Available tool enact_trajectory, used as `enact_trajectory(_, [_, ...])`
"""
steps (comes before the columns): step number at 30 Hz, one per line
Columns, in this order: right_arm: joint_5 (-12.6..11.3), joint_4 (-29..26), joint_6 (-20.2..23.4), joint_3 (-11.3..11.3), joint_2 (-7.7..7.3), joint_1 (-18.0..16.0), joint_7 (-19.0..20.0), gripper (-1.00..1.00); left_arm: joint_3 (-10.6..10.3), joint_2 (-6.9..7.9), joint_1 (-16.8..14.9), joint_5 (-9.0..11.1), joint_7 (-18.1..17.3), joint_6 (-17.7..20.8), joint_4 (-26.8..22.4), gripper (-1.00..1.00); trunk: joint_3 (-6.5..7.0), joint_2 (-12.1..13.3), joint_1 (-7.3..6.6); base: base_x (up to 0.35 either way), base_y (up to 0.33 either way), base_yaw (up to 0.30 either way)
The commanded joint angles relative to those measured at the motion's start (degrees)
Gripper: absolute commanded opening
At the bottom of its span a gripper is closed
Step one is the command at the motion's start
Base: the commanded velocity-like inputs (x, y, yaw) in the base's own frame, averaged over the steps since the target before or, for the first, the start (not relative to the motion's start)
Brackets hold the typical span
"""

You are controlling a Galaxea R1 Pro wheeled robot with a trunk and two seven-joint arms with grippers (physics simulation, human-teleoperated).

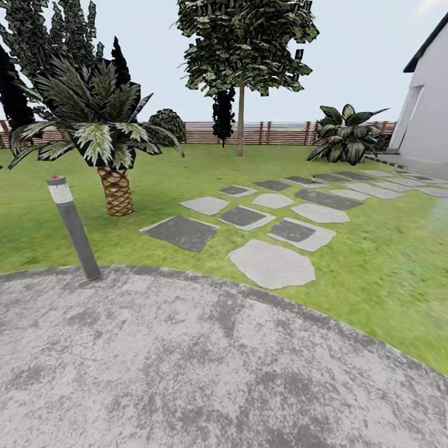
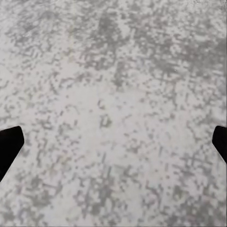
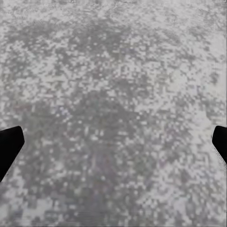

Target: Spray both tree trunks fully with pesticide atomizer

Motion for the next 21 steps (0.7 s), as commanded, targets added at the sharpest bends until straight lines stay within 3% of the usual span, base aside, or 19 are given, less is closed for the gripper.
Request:
enact_trajectory(1, [-0.3,0.0,-0.2,0.0,-0.01,0.0,0.0,1.00,0.0,-0.01,0.0,0.3,0.0,-0.2,0.0,1.00,-0.05,0.0,0.02,0.340,0.000,0.000])
enact_trajectory(21, [-0.3,0.0,-0.2,0.0,-0.01,0.0,0.0,1.00,0.0,-0.01,0.0,0.3,0.0,-0.2,0.0,1.00,-0.05,0.0,0.02,0.340,0.000,0.000])
